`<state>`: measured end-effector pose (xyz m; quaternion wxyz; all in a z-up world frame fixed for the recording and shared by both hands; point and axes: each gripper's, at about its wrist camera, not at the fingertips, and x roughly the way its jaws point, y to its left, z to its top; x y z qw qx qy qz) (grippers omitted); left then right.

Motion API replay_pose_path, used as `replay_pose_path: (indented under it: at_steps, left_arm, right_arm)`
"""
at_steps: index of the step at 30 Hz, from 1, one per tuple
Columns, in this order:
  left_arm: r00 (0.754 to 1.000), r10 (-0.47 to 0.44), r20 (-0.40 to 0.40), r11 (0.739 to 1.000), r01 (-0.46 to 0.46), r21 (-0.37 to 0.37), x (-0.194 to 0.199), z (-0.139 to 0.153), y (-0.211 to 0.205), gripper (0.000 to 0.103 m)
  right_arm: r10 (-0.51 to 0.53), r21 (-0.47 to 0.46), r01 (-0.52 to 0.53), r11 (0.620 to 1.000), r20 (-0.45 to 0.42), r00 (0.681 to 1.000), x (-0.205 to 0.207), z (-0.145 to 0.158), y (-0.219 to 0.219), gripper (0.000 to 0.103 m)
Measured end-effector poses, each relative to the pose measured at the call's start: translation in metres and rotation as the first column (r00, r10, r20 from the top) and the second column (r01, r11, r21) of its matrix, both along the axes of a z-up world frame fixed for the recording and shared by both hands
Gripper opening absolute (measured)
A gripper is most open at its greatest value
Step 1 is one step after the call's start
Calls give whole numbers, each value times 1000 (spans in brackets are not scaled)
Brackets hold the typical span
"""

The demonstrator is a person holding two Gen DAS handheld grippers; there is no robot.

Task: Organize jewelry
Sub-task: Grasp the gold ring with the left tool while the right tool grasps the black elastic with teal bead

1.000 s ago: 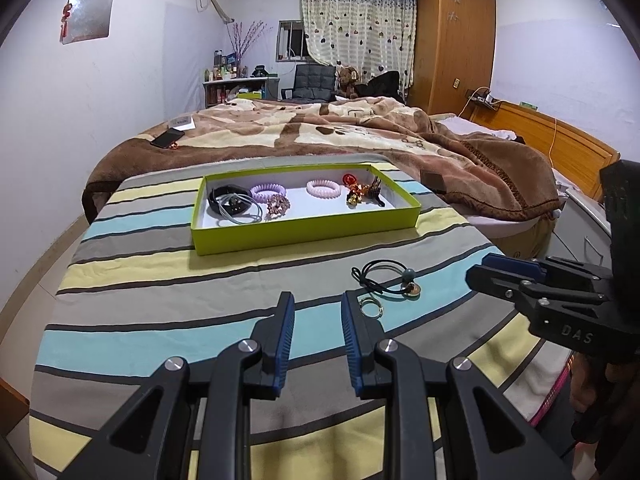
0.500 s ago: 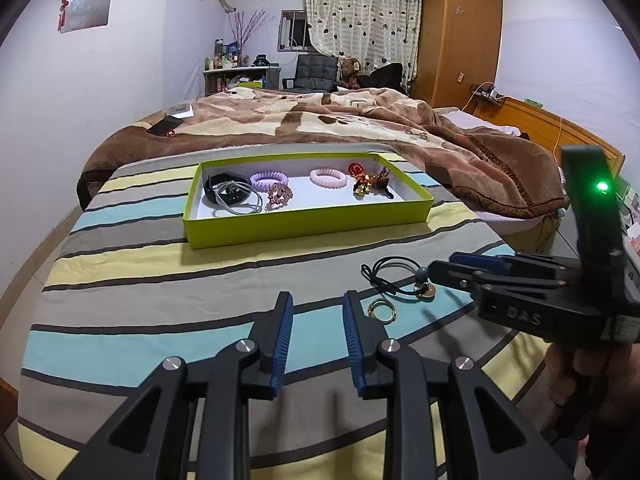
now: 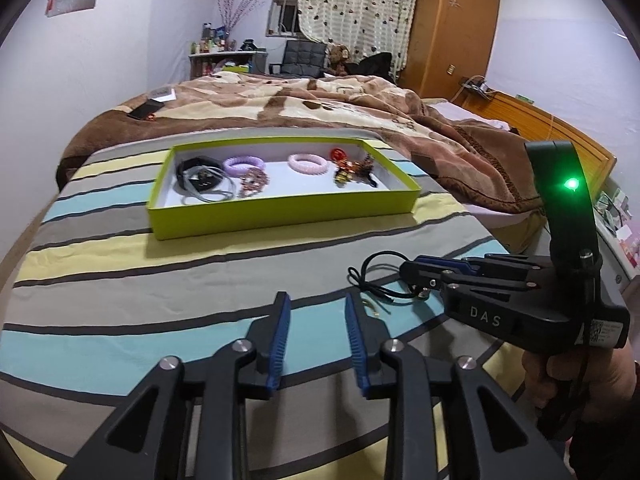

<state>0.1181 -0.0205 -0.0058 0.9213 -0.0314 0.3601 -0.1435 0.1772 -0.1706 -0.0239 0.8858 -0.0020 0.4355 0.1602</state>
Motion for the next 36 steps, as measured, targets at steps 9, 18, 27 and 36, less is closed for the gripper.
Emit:
replay_pose_path:
  at_steps: [9, 18, 27, 36]
  left_arm:
    - [993, -70, -95, 998, 70, 0, 13, -16, -28, 41]
    - [989, -52, -136, 996, 62, 66, 22, -22, -46, 40]
    - [992, -26, -127, 992, 41, 120, 22, -23, -48, 23]
    - [994, -36, -105, 994, 46, 103, 11, -19, -43, 23]
  right_arm:
    - [-50, 28, 50, 998, 1, 999, -7, 2, -23, 14]
    - [-61, 56, 61, 997, 0, 998, -9, 2, -31, 14]
    - [-57, 76, 57, 996, 3, 998, -15, 4, -34, 14]
    - [-56, 83, 54, 995, 21, 998, -23, 11, -33, 14]
